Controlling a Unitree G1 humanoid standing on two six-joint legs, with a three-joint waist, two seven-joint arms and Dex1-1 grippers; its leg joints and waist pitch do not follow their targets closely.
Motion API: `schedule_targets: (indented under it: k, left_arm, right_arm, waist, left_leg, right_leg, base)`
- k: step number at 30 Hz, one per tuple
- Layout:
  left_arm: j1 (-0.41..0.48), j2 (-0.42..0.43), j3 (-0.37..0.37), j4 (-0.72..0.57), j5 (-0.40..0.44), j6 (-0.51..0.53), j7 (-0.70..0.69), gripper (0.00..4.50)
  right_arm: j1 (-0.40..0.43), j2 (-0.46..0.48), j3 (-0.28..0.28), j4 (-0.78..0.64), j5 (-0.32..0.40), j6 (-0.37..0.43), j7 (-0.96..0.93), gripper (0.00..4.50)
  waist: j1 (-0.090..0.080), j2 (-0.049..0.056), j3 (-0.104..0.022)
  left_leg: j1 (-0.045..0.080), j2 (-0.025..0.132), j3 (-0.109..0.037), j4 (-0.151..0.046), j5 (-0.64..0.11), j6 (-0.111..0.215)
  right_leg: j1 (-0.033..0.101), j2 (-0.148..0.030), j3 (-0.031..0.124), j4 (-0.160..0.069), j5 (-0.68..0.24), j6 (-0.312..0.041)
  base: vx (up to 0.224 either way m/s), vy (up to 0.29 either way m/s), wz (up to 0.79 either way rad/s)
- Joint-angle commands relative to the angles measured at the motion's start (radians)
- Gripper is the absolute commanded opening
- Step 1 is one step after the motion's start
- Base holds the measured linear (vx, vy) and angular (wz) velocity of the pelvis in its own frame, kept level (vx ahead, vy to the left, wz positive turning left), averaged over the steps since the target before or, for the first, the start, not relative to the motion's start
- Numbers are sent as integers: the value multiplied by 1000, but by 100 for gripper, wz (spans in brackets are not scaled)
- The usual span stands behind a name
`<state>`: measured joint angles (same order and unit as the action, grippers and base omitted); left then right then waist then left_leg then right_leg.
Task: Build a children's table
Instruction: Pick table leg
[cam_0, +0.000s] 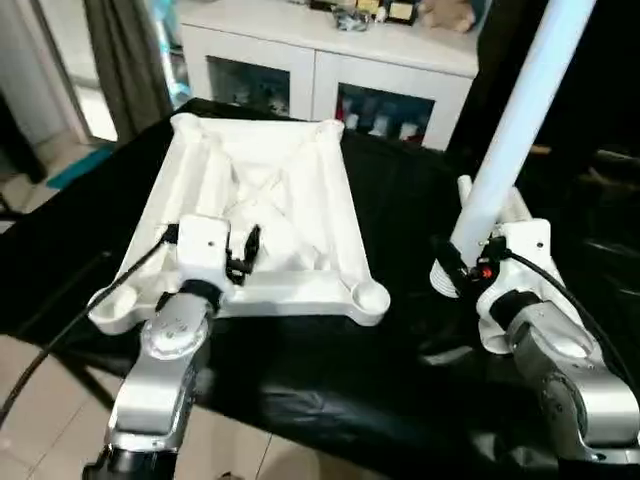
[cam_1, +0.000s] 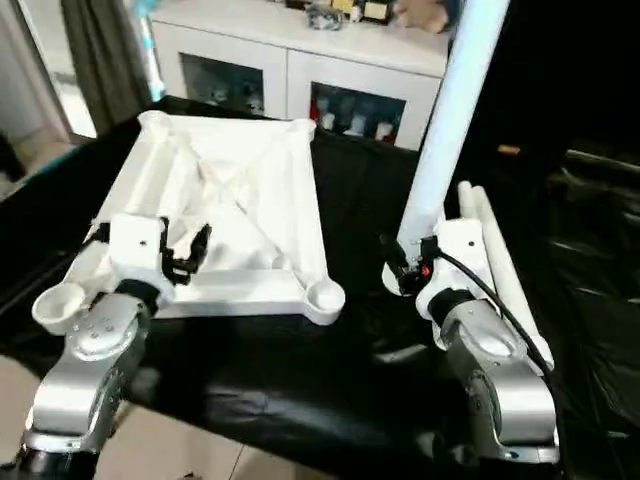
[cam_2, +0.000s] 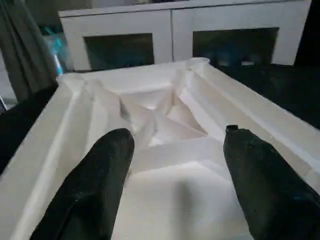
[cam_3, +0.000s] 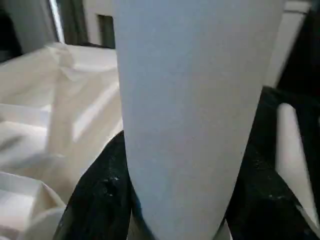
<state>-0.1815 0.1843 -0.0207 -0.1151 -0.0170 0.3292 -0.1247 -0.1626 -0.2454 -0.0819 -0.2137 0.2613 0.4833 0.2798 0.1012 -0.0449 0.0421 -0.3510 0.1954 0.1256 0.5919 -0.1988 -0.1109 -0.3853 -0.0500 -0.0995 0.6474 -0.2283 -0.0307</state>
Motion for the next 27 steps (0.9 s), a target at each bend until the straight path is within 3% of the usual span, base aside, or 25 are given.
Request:
schedule_targets:
  k: [1, 2, 3, 5, 6, 7, 8, 9, 11, 14, 17, 21, 22, 23, 24, 25, 26, 27]
  left_arm:
    - [-36, 30, -10, 32, -9, -25, -67, 330]
    - [-45, 51, -24, 41, -10, -47, -109, 330]
    - [-50, 74, -40, 47, -29, -68, -177, 330]
    - [-55, 112, -68, 44, -81, -89, -308, 348]
    - [-61, 138, -88, 41, -121, -105, -411, 358]
    - [-61, 138, -88, 41, -121, -105, -411, 365]
    - [-80, 180, -127, 41, -170, -82, -557, 369]
    - [-95, 205, -152, 46, -186, -66, -629, 378]
    - [-137, 238, -206, 71, -185, -44, -728, 392]
    - [-155, 240, -227, 79, -205, -37, -780, 415]
    - [-203, 198, -267, 162, -168, -86, -791, 445]
    - [-250, 191, -323, 249, -142, -109, -857, 445]
    - [-262, 194, -342, 268, -126, -110, -866, 445]
    - [-279, 193, -361, 297, -102, -119, -871, 445]
    - [-282, 192, -362, 303, -96, -126, -868, 445]
    - [-281, 191, -359, 303, -95, -130, -861, 445]
    - [-274, 188, -344, 302, -87, -155, -827, 445]
    - [-264, 180, -323, 294, -81, -148, -773, 445]
  right_arm:
    - [-35, -13, 0, 7, 14, 11, 25, 193]
    - [-44, -19, 0, 15, 15, 11, 34, 193]
    - [-53, -24, -2, 24, 22, 14, 45, 193]
    - [-65, -34, -3, 39, 34, 17, 70, 193]
    - [-73, -43, 0, 48, 37, 18, 91, 193]
    - [-73, -43, 0, 48, 37, 18, 91, 193]
    - [-78, -63, 12, 57, 38, 16, 123, 193]
    - [-80, -76, 21, 62, 37, 13, 142, 193]
    - [-80, -91, 27, 59, 52, 19, 178, 193]
    - [-75, -93, 23, 48, 66, 31, 191, 193]
    - [-49, -93, 18, 22, 69, 34, 185, 193]
    - [-26, -89, 14, 10, 71, 34, 182, 193]
    - [-19, -88, 15, 4, 71, 35, 181, 193]
    - [-7, -85, 13, -11, 72, 37, 175, 193]
    - [-3, -83, 12, -17, 73, 38, 172, 193]
    - [-1, -81, 11, -22, 75, 40, 169, 193]
    - [11, -72, 3, -43, 86, 51, 156, 193]
    - [21, -64, -2, -58, 85, 51, 143, 193]
  waist:
    - [10, 5, -48]
    - [10, 8, -49]
    - [10, -2, -46]
    - [14, -1, -48]
    - [20, 1, -50]
    - [18, 4, -53]
    - [17, -4, -53]
    - [23, 2, -55]
    - [21, 5, -54]
    - [18, 3, -55]
    - [14, -1, -53]
    - [14, -1, -50]
    - [15, 9, -50]
    - [12, 5, -49]
    - [13, 12, -49]
    - [13, 9, -49]
    - [13, 24, -50]
    - [14, 32, -52]
  left_leg:
    - [-8, 13, 7, -60, -147, 27]
    - [-4, 17, 6, -61, -157, 26]
    - [-8, 22, 5, -67, -165, 27]
    - [-2, 29, 5, -70, -168, 18]
    - [4, 32, 7, -69, -160, 16]
    - [4, 34, 8, -68, -133, 12]
    - [1, 34, 11, -68, -118, 13]
    - [5, 33, 16, -67, -102, 15]
    - [1, 31, 19, -66, -91, 14]
    - [-4, 29, 23, -65, -81, 12]
    - [-2, 27, 29, -64, -94, 13]
    - [-1, 28, 28, -69, -129, 6]
    - [1, 29, 26, -69, -135, 3]
    - [1, 28, 29, -68, -140, 5]
    - [3, 29, 28, -68, -148, 2]
    - [0, 29, 27, -68, -145, 2]
    - [-1, 30, 25, -68, -146, -2]
    - [-1, 29, 24, -66, -144, -3]
  right_leg:
    - [43, -72, 55, -128, -352, 58]
    - [40, -72, 57, -126, -332, 40]
    - [43, -75, 59, -121, -308, 18]
    - [42, -80, 65, -110, -260, -19]
    - [39, -83, 68, -105, -210, -47]
    - [40, -81, 71, -89, -117, -85]
    - [43, -81, 71, -85, -81, -96]
    - [42, -81, 73, -77, -39, -113]
    - [47, -80, 76, -72, 7, -127]
    - [57, -84, 81, -68, 43, -137]
    - [58, -85, 86, -76, 0, -130]
    - [56, -86, 88, -87, -100, -101]
    - [54, -87, 88, -88, -116, -97]
    - [52, -85, 89, -93, -124, -94]
    - [52, -85, 90, -94, -126, -94]
    - [55, -86, 90, -92, -122, -95]
    - [55, -86, 89, -91, -108, -103]
    - [56, -86, 89, -85, -88, -114]
  base:
    - [0, 0, 0]
    - [0, 0, 0]
    - [0, 0, 0]
    - [0, 0, 0]
    - [0, 0, 0]
    - [0, 0, 0]
    - [0, 0, 0]
    - [0, 0, 0]
    - [0, 0, 0]
    - [0, 0, 0]
    - [0, 0, 0]
    - [0, 0, 0]
    - [0, 0, 0]
    - [0, 0, 0]
    - [0, 0, 0]
    - [0, 0, 0]
    - [0, 0, 0]
    - [0, 0, 0]
